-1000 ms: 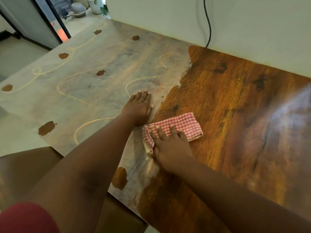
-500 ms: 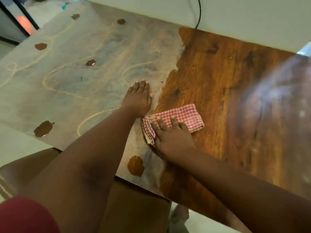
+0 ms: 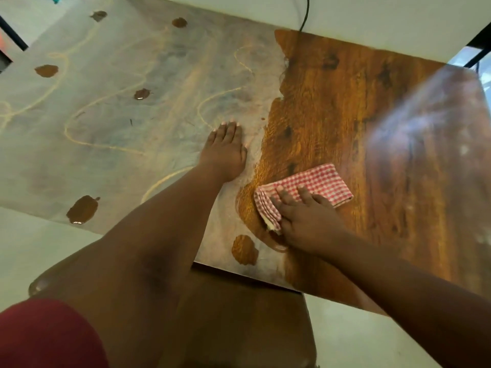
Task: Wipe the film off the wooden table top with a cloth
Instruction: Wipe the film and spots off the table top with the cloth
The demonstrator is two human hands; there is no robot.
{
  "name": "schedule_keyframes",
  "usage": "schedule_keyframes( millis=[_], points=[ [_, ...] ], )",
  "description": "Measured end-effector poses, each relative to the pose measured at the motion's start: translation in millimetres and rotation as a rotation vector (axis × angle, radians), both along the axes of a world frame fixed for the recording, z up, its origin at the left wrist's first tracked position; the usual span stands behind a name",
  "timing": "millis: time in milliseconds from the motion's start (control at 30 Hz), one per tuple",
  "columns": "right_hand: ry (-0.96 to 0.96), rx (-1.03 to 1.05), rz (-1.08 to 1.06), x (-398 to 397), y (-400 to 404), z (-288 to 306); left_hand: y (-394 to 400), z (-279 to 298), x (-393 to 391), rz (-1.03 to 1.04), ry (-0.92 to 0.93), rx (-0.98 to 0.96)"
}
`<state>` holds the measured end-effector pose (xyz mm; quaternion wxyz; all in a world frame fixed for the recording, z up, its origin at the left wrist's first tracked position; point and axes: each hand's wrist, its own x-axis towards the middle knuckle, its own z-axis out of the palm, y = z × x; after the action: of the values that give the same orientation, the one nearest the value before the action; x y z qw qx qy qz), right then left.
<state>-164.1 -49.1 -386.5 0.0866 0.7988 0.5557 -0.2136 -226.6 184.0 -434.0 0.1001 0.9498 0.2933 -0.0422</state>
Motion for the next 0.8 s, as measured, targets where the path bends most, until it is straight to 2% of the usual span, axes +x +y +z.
schedule_keyframes(
  millis=[100,233,367,533,667,800],
  points=[
    [0.016,0.047,0.050,-40,19,-4,-1,-1,-1,-0.001,-0.014,-0.002],
    [0.055,0.047,0.211,-64,-17,-12,-1,-1,-2,-0.006,-0.034,-0.003],
    [0.027,-0.059,0.206,-40,-53,-6,-1,-1,-2,0.000,-0.051,-0.010],
    [0.007,-0.050,0.103,-53,-19,2,-1,-3,-2,0.015,-0.066,-0.008],
    [0.107,0.054,0.207,-93,2,-2,-3,-3,-2,0.024,-0.051,-0.010],
    [0.123,-0.004,0.269,-84,-27,-1,-3,0,-3,0.015,-0.047,-0.011]
  ],
)
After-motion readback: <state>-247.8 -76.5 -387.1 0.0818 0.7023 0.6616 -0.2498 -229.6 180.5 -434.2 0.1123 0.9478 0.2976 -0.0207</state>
